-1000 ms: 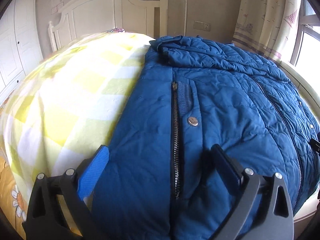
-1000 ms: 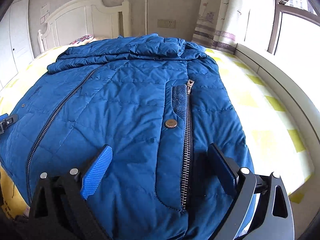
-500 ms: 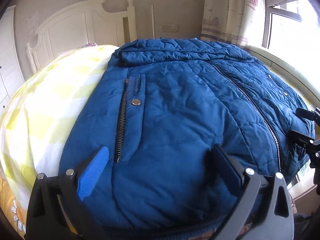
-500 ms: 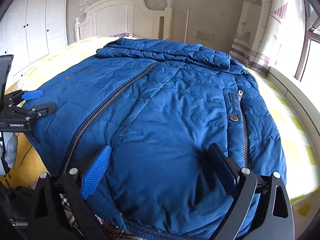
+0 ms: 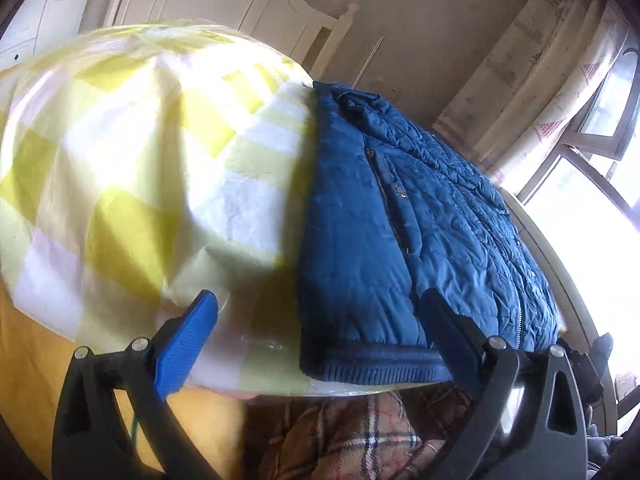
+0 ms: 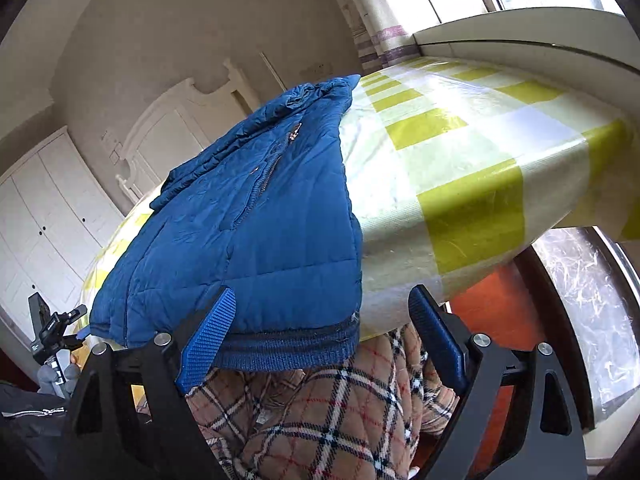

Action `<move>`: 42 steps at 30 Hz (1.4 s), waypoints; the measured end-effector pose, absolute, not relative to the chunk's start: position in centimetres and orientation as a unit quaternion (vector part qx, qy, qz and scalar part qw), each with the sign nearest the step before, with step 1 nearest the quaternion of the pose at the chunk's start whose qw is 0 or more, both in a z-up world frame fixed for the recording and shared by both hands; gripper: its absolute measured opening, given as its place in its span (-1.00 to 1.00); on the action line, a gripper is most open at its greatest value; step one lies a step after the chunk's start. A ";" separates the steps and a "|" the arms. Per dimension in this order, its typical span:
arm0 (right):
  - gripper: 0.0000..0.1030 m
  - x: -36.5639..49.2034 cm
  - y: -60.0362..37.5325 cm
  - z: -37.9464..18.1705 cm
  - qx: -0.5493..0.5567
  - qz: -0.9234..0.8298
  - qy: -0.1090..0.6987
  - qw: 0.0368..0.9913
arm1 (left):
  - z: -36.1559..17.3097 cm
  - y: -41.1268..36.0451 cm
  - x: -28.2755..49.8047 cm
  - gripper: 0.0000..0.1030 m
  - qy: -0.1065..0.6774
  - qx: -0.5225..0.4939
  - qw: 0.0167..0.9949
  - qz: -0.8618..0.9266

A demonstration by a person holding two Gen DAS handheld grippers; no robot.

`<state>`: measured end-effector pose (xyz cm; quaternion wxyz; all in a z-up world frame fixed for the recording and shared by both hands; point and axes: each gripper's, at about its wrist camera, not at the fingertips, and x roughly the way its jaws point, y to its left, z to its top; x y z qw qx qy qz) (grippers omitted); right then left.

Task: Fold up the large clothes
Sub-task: 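Grasp the knit hem cuff with both tools and lift the jacket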

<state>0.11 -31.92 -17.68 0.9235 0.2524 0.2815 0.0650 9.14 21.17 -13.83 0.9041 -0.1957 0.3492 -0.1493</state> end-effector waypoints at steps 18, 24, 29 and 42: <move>-0.03 0.1 -32.8 -20.6 0.364 0.193 0.232 0.881 | -17.3 21.6 11.9 0.61 0.360 -0.353 0.822 -0.266; -0.17 0.0 -32.2 -21.0 0.366 0.212 0.226 0.877 | -17.6 21.2 11.9 -0.18 0.370 -0.347 0.821 -0.261; -0.29 -1.2 -31.8 -19.9 0.363 0.231 0.208 0.879 | -16.3 20.8 10.8 -0.32 0.362 -0.314 0.843 -0.245; -0.19 -1.1 -31.4 -16.2 0.338 0.211 0.183 0.899 | -12.5 19.6 10.6 0.29 0.330 -0.282 0.868 -0.242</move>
